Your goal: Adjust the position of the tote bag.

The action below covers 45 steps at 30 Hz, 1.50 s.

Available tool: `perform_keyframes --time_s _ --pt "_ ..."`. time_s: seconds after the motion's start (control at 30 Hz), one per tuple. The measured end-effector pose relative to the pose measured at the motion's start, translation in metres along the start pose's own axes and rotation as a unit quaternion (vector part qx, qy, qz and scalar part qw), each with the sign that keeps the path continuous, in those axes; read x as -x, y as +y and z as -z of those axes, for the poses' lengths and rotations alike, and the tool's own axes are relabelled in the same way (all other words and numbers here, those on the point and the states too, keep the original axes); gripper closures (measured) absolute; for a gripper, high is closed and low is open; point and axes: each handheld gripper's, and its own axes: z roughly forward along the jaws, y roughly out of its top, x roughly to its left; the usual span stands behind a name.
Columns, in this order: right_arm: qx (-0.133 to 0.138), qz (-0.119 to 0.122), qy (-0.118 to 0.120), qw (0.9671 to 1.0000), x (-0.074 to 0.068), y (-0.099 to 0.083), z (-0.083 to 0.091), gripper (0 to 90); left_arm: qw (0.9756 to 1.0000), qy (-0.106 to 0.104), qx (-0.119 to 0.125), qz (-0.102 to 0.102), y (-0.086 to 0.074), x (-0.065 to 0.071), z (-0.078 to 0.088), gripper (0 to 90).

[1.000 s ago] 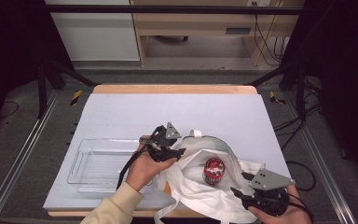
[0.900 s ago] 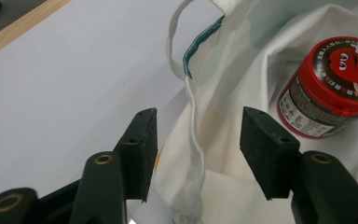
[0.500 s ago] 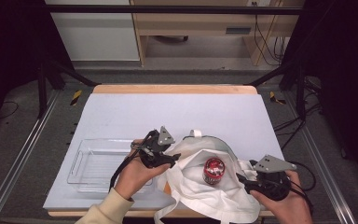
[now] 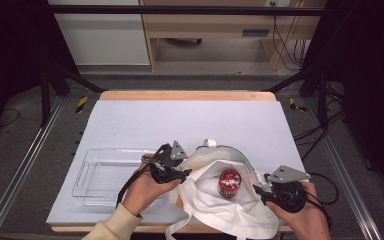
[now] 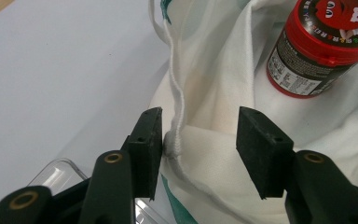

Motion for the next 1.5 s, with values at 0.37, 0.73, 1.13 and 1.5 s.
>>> perform_keyframes --time_s 0.37,0.73,1.13,1.5 --pt "-0.012 0.004 -0.012 0.9998 -0.001 0.001 -0.005 54.3 1.0000 0.005 0.001 0.002 -0.002 -0.002 0.002 67.8" --pt "-0.012 0.003 -0.018 0.9998 0.003 0.000 -0.002 80.3 1.0000 -0.002 -0.005 -0.002 0.000 -0.003 0.001 80.0" --pt "-0.004 -0.011 -0.043 0.9990 0.018 -0.001 0.002 84.7 0.9998 0.010 -0.009 -0.012 0.005 0.000 -0.002 82.1" --pt "-0.018 -0.036 -0.052 0.9979 0.036 -0.022 -0.013 85.4 0.9993 0.024 -0.026 -0.011 0.005 -0.009 -0.006 83.0"
